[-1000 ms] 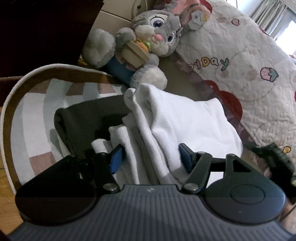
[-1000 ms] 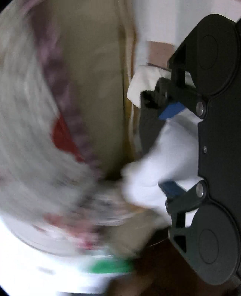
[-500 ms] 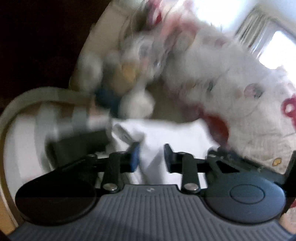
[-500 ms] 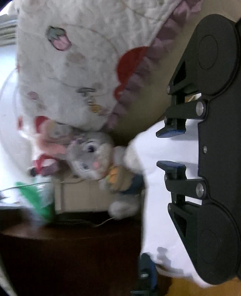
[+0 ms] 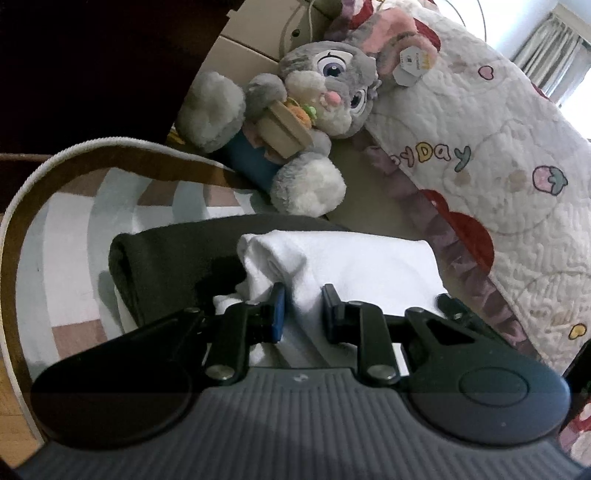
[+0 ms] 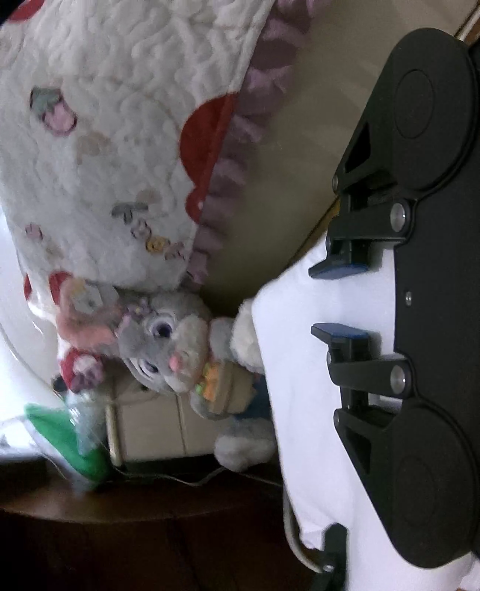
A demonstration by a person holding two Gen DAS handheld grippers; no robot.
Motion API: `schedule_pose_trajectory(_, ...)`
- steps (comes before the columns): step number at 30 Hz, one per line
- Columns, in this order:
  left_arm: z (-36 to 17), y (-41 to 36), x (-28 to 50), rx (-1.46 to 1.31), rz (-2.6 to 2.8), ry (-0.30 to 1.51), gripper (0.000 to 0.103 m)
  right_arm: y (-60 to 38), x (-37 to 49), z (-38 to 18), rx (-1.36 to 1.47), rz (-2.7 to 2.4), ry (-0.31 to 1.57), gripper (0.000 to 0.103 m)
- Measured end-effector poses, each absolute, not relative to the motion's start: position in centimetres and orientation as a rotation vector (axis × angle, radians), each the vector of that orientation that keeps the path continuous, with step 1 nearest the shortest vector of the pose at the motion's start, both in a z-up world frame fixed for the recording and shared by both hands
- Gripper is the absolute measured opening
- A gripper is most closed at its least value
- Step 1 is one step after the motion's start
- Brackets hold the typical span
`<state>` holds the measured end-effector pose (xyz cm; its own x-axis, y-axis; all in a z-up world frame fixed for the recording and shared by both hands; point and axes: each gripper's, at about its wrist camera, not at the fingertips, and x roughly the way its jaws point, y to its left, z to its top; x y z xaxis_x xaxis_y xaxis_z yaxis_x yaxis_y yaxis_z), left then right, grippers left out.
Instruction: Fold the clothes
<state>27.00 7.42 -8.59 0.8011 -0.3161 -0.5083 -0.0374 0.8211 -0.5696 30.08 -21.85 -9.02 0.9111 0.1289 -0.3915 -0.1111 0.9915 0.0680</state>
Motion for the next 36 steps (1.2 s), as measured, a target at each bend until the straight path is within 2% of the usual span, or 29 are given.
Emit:
schedule_pose_trajectory(1, -8.6, 7.3, 27.0, -0.592, -0.158, 0.629, 0.022, -22.6, 30.4, -9.0, 0.107, 0.100, 0.410, 0.000)
schedule_pose_trajectory(4, -8.4, 7.0, 27.0, -0.566, -0.144, 0.633, 0.022, -24.8, 31.5, -8.9, 0.284, 0.021, 0.437, 0.000)
schedule_pose_trajectory(5, -8.4, 7.0, 27.0, -0.561, -0.137, 0.635, 0.022, -25.0, 31.8, -8.8, 0.271, -0.040, 0.455, 0.005)
schedule_pose_trajectory(6, -8.5, 7.0, 27.0, -0.562, -0.135, 0.635, 0.022, -25.0, 32.0, -8.6, 0.242, -0.111, 0.474, 0.028)
schedule_pose_trajectory(7, -8.4, 7.1, 27.0, -0.558, -0.136, 0.634, 0.022, -25.4, 32.0, -8.4, 0.238, -0.150, 0.487, 0.033)
schedule_pose_trajectory(10, -7.9, 7.0, 26.9, -0.523, -0.146, 0.632, 0.024, -26.0, 29.9, -7.5, 0.249, -0.125, 0.451, 0.034)
schedule_pose_trajectory(12, -7.1, 6.8, 26.7, -0.496, -0.158, 0.642, 0.035, -25.5, 27.9, -6.8, 0.237, -0.068, 0.424, 0.039)
schedule_pose_trajectory(14, -6.1, 6.4, 26.1, -0.470, -0.173, 0.641, 0.068, -24.9, 26.5, -6.2, 0.220, -0.039, 0.422, 0.041)
schedule_pose_trajectory(16, -5.0, 5.4, 25.4, -0.376, -0.127, 0.634, 0.083, -24.6, 25.5, -5.5, 0.221, -0.001, 0.442, 0.047)
schedule_pose_trajectory(22, -3.1, 3.1, 23.8, -0.162, -0.007, 0.676, 0.085, -23.3, 23.9, -5.0, 0.208, 0.074, 0.559, 0.049)
schedule_pose_trajectory(25, -2.3, 2.8, 22.5, -0.091, 0.039, 0.678, 0.089, -23.1, 21.0, -4.8, 0.292, 0.092, 0.532, 0.050)
schedule_pose_trajectory(27, -2.0, 3.0, 21.6, -0.074, 0.038, 0.687, 0.093, -22.9, 19.0, -4.7, 0.342, 0.113, 0.535, 0.051)
schedule_pose_trajectory(31, -2.2, 2.9, 19.7, -0.107, 0.018, 0.768, 0.093, -21.8, 16.3, -4.9, 0.314, 0.122, 0.612, 0.052)
schedule_pose_trajectory(36, -1.9, 0.9, 17.3, -0.023, 0.047, 0.810, 0.093, -20.5, 12.7, -4.1, 0.227, 0.137, 0.675, 0.052)
